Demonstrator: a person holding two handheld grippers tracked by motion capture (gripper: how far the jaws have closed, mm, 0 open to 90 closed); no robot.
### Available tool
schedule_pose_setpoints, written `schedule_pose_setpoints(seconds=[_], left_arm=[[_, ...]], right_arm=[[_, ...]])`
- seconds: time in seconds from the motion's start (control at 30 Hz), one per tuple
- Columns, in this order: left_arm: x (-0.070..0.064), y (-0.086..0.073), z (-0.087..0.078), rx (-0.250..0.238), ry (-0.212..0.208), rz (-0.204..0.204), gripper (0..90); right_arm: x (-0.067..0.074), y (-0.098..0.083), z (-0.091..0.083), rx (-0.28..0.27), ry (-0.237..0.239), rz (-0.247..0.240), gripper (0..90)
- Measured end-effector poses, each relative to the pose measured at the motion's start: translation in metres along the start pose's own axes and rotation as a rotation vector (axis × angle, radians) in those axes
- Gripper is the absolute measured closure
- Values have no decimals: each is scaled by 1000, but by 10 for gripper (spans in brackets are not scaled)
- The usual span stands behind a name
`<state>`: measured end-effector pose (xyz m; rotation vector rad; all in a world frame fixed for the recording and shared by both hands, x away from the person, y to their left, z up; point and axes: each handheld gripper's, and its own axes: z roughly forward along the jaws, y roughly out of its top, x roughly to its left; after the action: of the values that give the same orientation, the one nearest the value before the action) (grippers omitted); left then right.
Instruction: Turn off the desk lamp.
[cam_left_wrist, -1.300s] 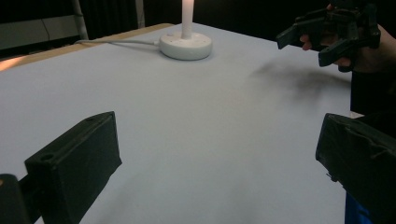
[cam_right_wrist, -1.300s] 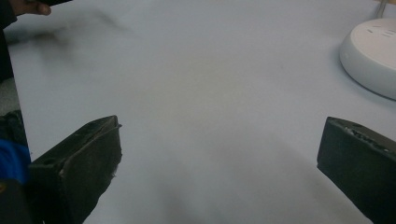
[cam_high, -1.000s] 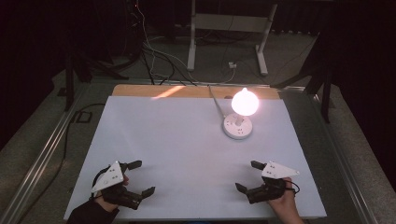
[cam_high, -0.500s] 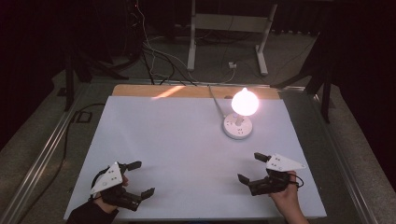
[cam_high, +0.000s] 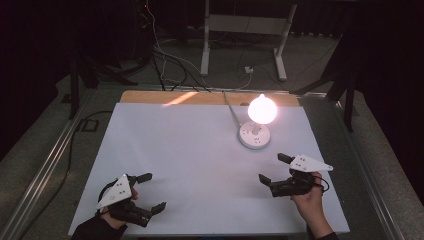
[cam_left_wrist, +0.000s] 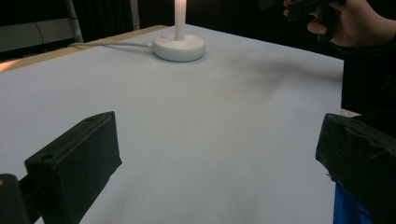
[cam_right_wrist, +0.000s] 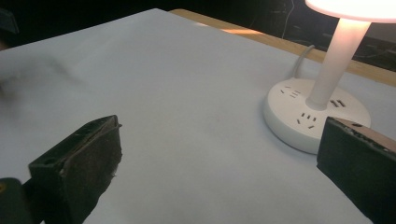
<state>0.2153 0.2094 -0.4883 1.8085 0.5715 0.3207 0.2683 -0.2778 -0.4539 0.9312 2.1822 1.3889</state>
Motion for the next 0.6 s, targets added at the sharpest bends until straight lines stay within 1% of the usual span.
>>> schedule_pose_setpoints(seconds=[0.1,0.17,0.23,0.3,0.4,0.5,0.53,0.6], left_arm=[[0,0,0,-1,1,-3,5],[0,0,0,-1,1,-3,5],[0,0,0,0,0,-2,5],[0,0,0,0,1,0,5],[0,0,0,1,1,0,5],[0,0,0,-1,1,-1,5],[0,0,0,0,0,0,5],[0,0,0,1,-1,-1,5]], right_arm=[[-4,2,1,5,-3,8,0],[-9,3,4,14,-5,21,0],[-12,4,5,12,-8,26,0],[-15,5,6,20,-6,26,0],[-20,6,8,17,4,36,0],[-23,7,10,17,0,36,0],[-25,8,11,16,-12,34,0],[-28,10,12,19,-16,37,0]])
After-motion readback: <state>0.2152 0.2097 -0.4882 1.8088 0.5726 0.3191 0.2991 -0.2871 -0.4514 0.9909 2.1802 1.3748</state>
